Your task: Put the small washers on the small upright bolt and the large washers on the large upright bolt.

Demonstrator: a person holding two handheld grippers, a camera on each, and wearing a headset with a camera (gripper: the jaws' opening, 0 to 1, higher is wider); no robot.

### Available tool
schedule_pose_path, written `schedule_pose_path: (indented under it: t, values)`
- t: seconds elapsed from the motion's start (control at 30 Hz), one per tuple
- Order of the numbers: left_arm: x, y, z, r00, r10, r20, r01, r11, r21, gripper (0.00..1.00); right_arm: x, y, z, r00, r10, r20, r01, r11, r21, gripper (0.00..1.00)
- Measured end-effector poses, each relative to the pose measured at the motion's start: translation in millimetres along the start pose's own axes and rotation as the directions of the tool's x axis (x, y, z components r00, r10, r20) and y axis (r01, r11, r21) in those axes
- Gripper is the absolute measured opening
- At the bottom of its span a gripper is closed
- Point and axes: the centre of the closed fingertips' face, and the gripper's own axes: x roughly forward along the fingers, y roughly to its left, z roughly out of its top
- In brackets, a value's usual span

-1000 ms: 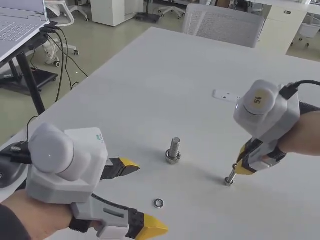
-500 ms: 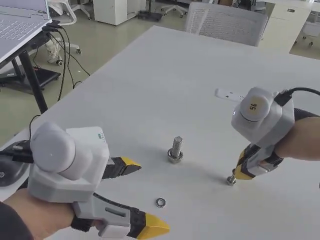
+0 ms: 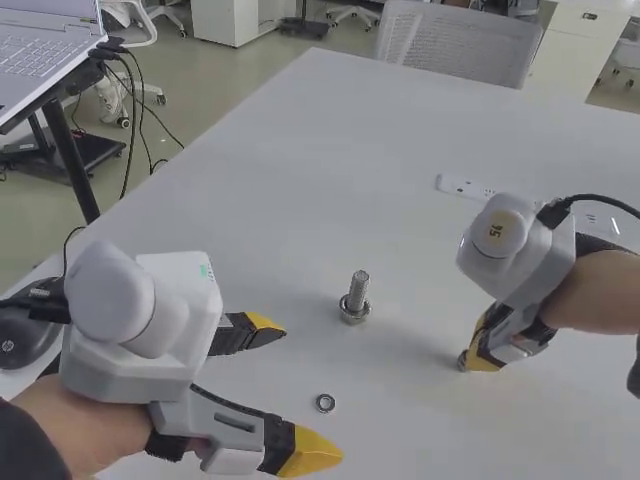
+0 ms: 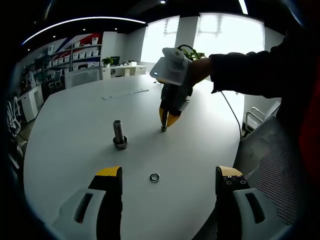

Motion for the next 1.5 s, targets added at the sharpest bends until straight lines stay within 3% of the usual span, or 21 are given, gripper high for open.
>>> schedule_pose_path:
  t: [0.8,1.5]
  values:
    - [1.3,0.4,0.6,1.0000,-0.003,-0.004,0.003,1.000,0.002,0.75,2.4,-6.2,-1.3,0.9999,-0.015,0.007,0.015,1.000,-0.008,0.17]
    - [1.9,-1.6,-0.8,1.0000,-0.007,-0.003,0.007,1.000,0.010,0.75,-6.7,-4.7,-22.2,0.9986,-0.046,0.025,0.045,0.998,0.038,0.29]
